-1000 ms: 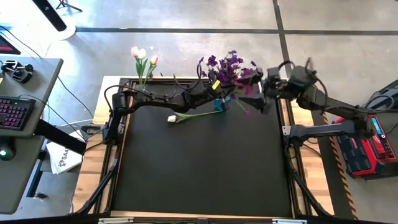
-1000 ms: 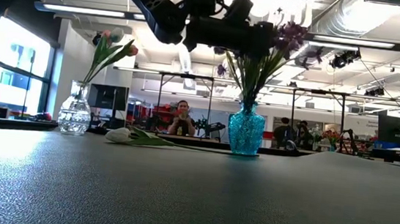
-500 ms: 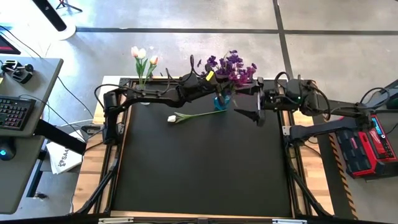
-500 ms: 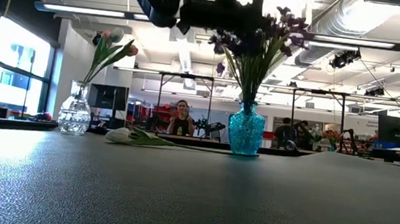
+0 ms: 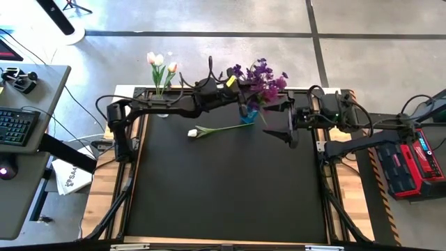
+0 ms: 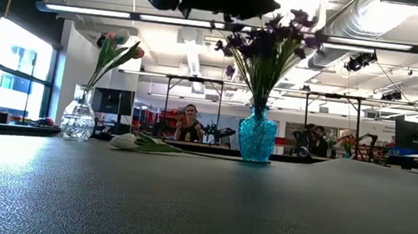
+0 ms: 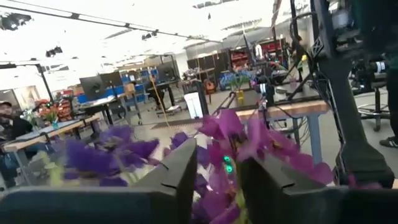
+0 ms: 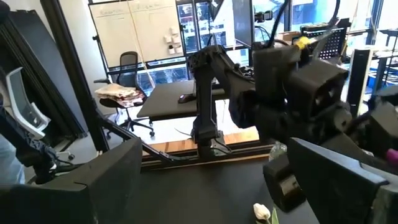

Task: Sort flowers into vase by color
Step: Adjust the violet flower, then put the white tulip into the transparent vase

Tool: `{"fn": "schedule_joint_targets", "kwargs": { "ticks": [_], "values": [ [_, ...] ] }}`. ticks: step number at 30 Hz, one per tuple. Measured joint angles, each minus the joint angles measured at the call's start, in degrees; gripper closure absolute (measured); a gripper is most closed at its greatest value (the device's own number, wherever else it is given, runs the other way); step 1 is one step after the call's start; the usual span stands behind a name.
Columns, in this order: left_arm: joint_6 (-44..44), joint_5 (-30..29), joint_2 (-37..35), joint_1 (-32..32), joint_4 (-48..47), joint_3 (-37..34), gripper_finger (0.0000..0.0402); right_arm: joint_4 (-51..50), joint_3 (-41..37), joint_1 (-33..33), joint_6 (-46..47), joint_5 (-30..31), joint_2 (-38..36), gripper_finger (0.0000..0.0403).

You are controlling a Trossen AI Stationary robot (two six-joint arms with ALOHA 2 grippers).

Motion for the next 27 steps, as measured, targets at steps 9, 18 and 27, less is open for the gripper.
{"fn": "schedule_joint_targets", "kwargs": {
  "ticks": [9,18,27],
  "values": [
    [-1.8,0.0,-7.7,-1.0,-12.2,0.0,0.0232,0.2,0.0,0.0,-0.4,5.8,0.0,0.0029],
    [4.1,-7.3,-19.3,-6.0,-28.6,0.1,0.0237,-2.4,0.0,0.0,-0.4,10.9,0.0,0.0029],
    [6.7,-30.2,-30.6,-20.4,-57.5,-5.3,0.0257,0.0,0.0,6.0,-2.4,12.0,5.1,0.0029]
  ]
}}
